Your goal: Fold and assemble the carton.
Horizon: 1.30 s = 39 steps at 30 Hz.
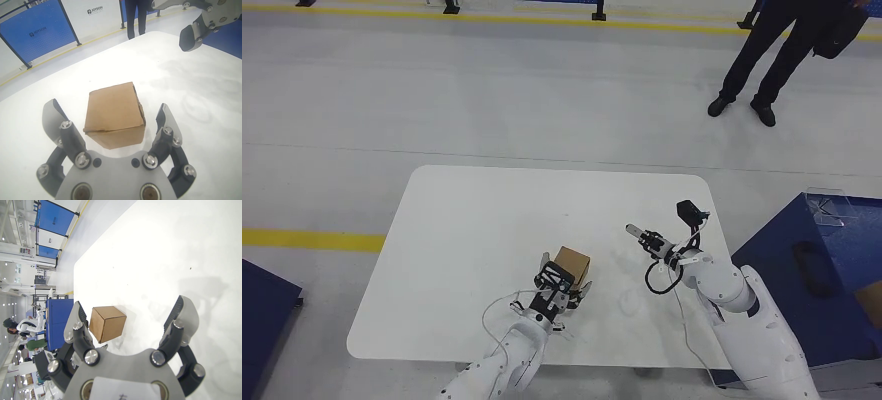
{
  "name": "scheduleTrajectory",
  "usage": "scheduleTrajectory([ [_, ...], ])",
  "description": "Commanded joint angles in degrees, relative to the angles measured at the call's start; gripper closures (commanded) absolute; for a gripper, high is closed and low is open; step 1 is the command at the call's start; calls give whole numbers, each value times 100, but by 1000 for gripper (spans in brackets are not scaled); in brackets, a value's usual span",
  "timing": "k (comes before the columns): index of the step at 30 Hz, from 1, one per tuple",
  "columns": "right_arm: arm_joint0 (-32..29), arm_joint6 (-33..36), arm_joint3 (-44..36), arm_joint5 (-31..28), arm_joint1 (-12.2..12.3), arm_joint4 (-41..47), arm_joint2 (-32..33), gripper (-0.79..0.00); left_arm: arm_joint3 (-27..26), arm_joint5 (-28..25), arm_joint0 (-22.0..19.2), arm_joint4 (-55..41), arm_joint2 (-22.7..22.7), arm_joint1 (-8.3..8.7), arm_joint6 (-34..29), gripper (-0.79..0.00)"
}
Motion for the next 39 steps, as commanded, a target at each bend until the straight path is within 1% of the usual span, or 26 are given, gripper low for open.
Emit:
scheduleTrajectory([
  [1, 0, 0, 0, 0, 0, 0, 0, -785, 72, 2, -6, -12, -27, -31, -17, -785],
  [7, 0, 0, 0, 0, 0, 0, 0, -785, 141, -78, 15, 38, -100, -91, 7, -785],
  [12, 0, 0, 0, 0, 0, 0, 0, -785, 156, -96, 49, 119, -174, -128, 21, -739],
  [13, 0, 0, 0, 0, 0, 0, 0, -785, 157, -102, 57, 135, -189, -134, 22, -714],
  [15, 0, 0, 0, 0, 0, 0, 0, -785, 149, -113, 78, 159, -224, -145, 30, -634],
  [18, 0, 0, 0, 0, 0, 0, 0, -785, 142, -125, 110, 211, -273, -161, 48, -557],
  [20, 0, 0, 0, 0, 0, 0, 0, -785, 136, -135, 131, 233, -307, -172, 52, -409],
  [22, 0, 0, 0, 0, 0, 0, 0, -785, 120, -157, 146, 285, -333, -181, 73, -382],
  [24, 0, 0, 0, 0, 0, 0, 0, -785, 105, -253, 167, 361, -359, -179, 149, -320],
  [26, 0, 0, 0, 0, 0, 0, 0, -785, 50, -223, 201, 416, -421, -177, 192, -289],
  [27, 0, 0, 0, 0, 0, 0, 0, -785, -10, -234, 222, 435, -447, -176, 215, -234],
  [28, 0, 0, 0, 0, 0, 0, 0, -785, -75, -237, 250, 444, -486, -171, 246, -148],
  [29, 0, 0, 0, 0, 0, 0, 0, -785, -142, -235, 281, 445, -530, -166, 261, -120],
  [31, 0, 0, 0, 0, 0, 0, 0, -785, -337, -268, 364, 340, -645, -155, 241, 0],
  [35, 0, 0, 0, 0, 0, 0, 0, -785, -690, -424, 518, 382, -818, -113, 167, 0],
  [36, 0, 0, 0, 0, 0, 0, 0, -785, -788, -482, 566, 332, -866, -105, 121, -22],
  [37, 0, 0, 0, 0, 0, 0, 0, -785, -886, -537, 609, 285, -915, -97, 80, -65],
  [38, 0, 0, 0, 0, 0, 0, 0, -785, -964, -596, 647, 260, -960, -88, 34, -77],
  [39, 0, 0, 0, 0, 0, 0, 0, -785, -1017, -634, 676, 291, -998, -77, -10, -120],
])
